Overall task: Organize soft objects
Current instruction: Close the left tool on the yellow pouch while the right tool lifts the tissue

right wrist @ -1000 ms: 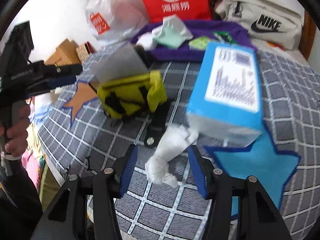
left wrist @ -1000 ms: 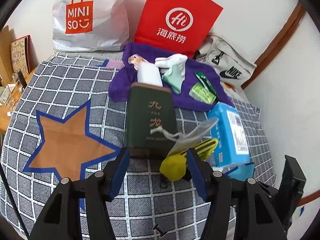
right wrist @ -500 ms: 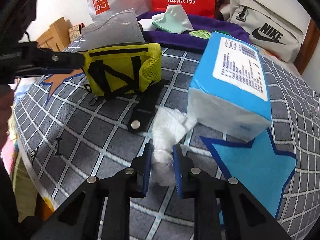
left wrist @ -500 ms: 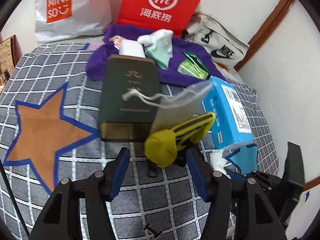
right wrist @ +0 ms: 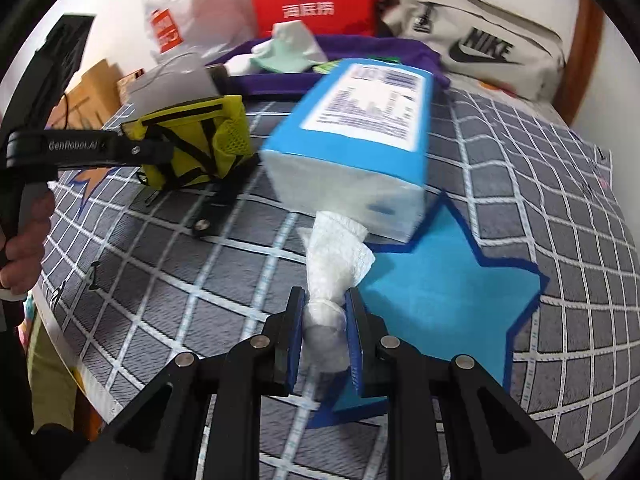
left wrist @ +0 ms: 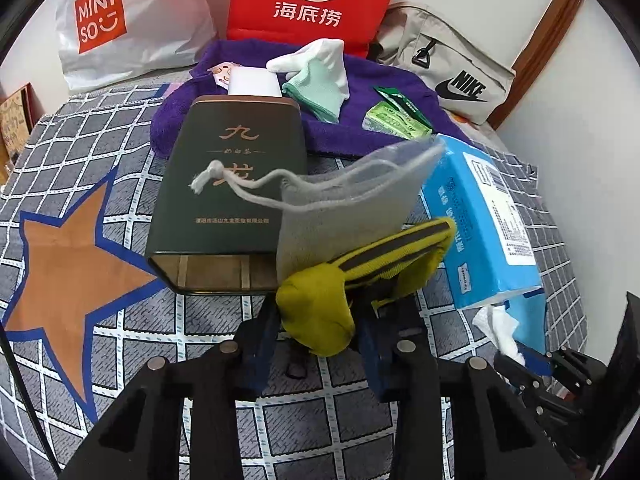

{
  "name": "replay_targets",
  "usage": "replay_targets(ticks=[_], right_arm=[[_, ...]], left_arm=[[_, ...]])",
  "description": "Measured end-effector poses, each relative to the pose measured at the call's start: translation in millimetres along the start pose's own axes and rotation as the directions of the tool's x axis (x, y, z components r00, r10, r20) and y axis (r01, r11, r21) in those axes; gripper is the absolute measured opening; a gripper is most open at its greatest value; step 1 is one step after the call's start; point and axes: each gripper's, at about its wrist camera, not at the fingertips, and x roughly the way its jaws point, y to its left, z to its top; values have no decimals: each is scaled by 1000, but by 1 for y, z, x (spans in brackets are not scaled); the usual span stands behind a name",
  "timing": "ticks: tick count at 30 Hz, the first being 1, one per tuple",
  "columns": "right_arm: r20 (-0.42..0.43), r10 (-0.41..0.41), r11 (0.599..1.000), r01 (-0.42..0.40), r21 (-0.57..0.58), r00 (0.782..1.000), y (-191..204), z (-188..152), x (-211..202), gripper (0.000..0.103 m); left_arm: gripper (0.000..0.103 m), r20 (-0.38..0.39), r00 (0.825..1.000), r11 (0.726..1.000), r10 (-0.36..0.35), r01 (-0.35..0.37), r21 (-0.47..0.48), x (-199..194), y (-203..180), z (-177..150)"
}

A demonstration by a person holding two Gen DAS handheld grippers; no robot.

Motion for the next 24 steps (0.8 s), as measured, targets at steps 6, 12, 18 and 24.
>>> replay_targets(ticks=[6,12,18,24], right_arm=[[15,15,1000,-15,18,1000,-4,-3,2,20],[22,23,999,-24,46,1000,-5,-6,-2,20],[46,29,998,-31,51,999,-1,-7,-17,20],[85,34,998,-38,53,996,1,-1,-37,20]], left_arm=[[30,22,1000,1000,11,-11,4,-18,4,-7],[30,12,1000,999,11,-11,-31,-33,15,-20],[30,30,999,998,27,-25,-61,-51,25,-32],[30,58,998,997,30,-26,-70,-71,27,-36]])
